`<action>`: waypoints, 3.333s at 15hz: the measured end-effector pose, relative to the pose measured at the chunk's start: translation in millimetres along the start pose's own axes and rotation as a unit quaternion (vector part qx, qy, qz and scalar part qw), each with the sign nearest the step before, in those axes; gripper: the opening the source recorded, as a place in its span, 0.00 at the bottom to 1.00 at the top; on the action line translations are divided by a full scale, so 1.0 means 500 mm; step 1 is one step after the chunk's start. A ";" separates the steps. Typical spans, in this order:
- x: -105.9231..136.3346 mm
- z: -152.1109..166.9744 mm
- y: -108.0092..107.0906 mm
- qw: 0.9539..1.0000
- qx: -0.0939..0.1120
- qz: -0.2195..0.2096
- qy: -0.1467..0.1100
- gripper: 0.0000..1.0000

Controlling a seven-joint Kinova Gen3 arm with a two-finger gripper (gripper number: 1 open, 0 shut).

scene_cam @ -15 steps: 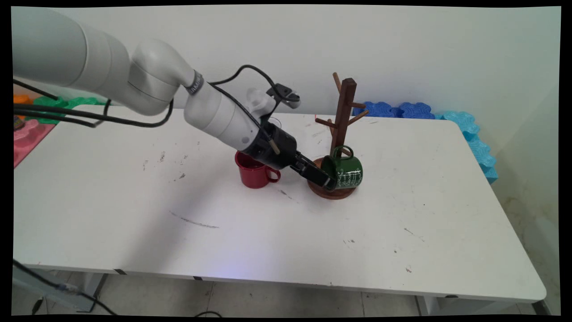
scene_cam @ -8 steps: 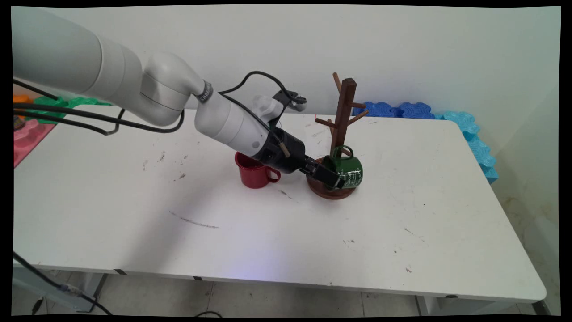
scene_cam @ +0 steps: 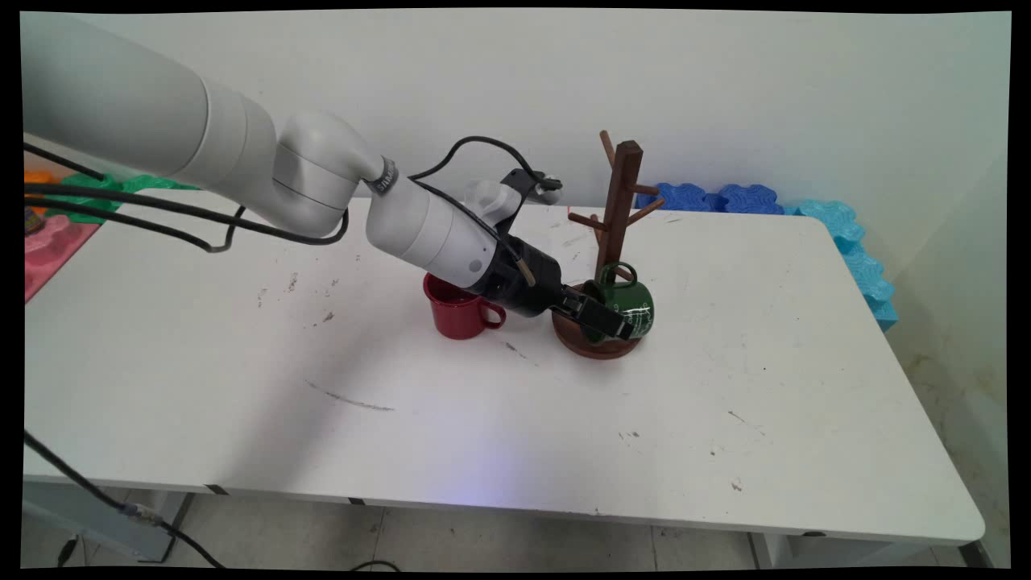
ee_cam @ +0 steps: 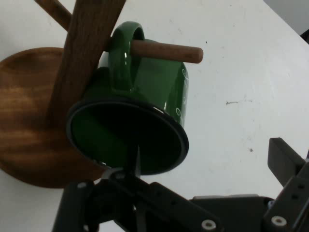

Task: Pick up the green mug from the rack, then place the picked object on the table

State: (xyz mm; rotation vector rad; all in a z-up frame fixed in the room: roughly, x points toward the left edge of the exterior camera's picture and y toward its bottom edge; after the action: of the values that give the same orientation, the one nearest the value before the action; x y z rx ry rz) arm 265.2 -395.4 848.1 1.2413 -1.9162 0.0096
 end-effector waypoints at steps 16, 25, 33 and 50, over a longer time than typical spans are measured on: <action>0.011 0.048 -0.008 1.000 -0.011 -0.018 0.007 1.00; 0.012 0.058 -0.011 1.000 -0.016 -0.015 0.006 0.00; 0.016 0.057 -0.011 1.000 -0.019 -0.004 0.004 0.00; 0.022 0.036 0.005 0.999 -0.033 0.020 -0.001 0.00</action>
State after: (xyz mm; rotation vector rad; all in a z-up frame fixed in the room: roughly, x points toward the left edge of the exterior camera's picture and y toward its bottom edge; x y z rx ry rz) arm 250.4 -409.9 844.3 1.1596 -1.9285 -0.0335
